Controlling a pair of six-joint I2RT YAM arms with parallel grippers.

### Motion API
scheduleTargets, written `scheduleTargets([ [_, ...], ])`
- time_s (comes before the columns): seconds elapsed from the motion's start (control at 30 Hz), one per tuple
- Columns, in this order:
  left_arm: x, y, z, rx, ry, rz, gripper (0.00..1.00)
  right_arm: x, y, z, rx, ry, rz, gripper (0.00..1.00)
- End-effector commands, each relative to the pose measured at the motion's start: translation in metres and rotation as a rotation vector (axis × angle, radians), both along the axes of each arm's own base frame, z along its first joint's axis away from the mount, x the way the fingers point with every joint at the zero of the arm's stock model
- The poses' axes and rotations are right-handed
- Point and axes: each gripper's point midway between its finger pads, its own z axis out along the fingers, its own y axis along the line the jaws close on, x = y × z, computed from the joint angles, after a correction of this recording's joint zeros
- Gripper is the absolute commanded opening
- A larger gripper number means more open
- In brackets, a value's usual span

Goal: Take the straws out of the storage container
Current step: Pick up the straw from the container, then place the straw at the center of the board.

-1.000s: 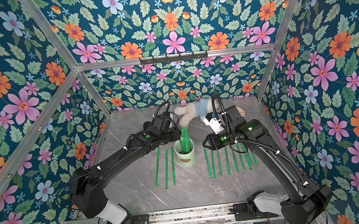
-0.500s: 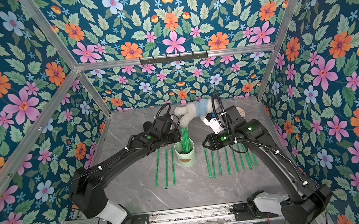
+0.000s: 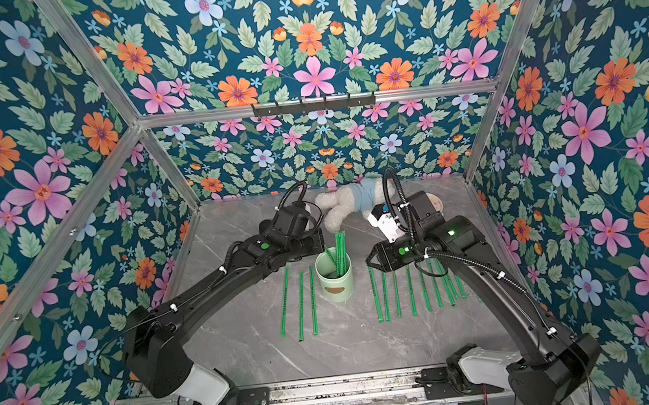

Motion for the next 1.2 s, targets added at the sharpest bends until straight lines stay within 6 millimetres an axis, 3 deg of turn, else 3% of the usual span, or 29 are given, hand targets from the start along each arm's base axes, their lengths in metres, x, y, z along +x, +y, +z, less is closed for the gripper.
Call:
scheduleTargets([
  [0.0, -0.003, 0.015, 0.007, 0.072, -0.003, 0.017, 0.08, 0.002, 0.002, 0.005, 0.012, -0.022, 0.005, 0.42],
  [0.37, -0.015, 0.068, 0.076, 0.213, -0.102, 0.11, 0.09, 0.001, 0.003, 0.006, 0.024, -0.021, 0.008, 0.42],
  [0.77, -0.038, 0.147, 0.145, 0.42, -0.174, 0.281, 0.1, 0.0, 0.004, 0.007, 0.031, -0.019, 0.013, 0.42],
  [0.93, -0.044, 0.161, 0.175, 0.42, -0.225, 0.315, 0.1, 0.0, 0.004, 0.007, 0.032, -0.019, 0.013, 0.42],
  [1.07, -0.046, 0.172, 0.166, 0.477, -0.189, 0.327, 0.11, -0.001, 0.004, 0.008, 0.035, -0.019, 0.015, 0.42],
  [1.17, -0.04, 0.185, 0.128, 0.566, -0.052, 0.336, 0.11, -0.001, 0.005, 0.007, 0.038, -0.013, 0.019, 0.42],
])
